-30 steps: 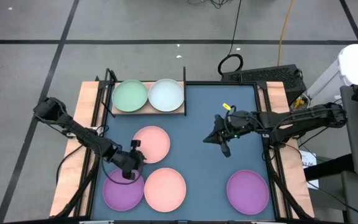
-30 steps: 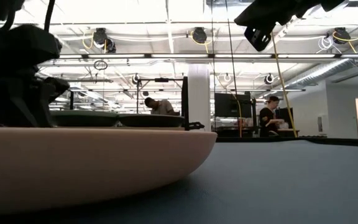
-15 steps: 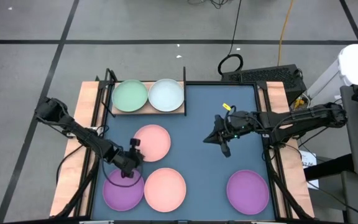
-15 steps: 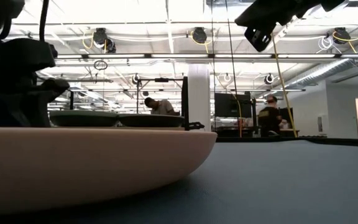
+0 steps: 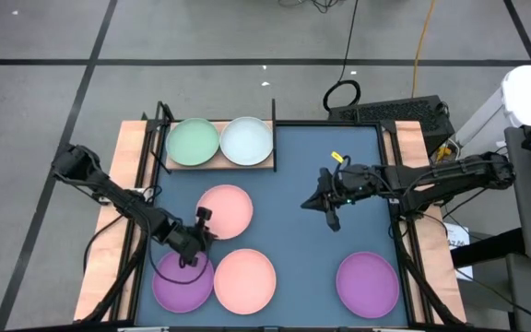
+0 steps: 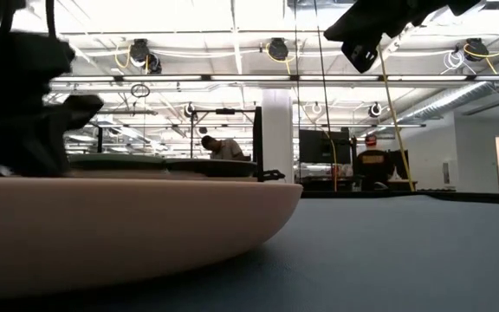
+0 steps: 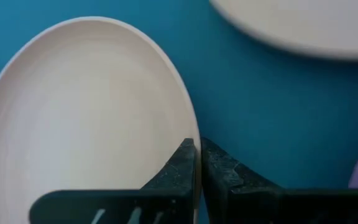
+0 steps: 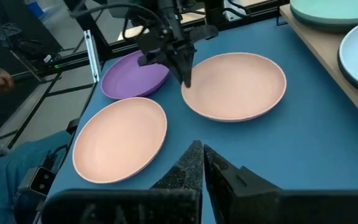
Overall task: Place and stack plates onto a shelf
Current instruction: Stack the top light pink plate on top of the white plate on the shelf
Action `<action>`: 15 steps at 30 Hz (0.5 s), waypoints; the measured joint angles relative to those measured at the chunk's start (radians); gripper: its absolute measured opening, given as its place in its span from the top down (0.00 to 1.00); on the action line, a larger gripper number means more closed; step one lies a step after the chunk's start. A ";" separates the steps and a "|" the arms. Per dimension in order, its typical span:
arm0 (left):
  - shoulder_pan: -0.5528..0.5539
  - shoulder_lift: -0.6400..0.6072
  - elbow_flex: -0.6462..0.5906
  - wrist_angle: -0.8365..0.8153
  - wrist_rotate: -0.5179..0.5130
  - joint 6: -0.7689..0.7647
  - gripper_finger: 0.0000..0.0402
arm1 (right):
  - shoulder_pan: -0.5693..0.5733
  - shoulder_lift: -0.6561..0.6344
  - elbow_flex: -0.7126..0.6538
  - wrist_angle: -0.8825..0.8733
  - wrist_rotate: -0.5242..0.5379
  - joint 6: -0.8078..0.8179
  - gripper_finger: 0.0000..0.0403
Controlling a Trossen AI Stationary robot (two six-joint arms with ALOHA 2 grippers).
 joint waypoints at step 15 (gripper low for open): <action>0.224 -0.015 0.384 -0.281 -0.160 0.420 0.97 | -0.008 0.000 0.000 0.000 0.001 -0.123 1.00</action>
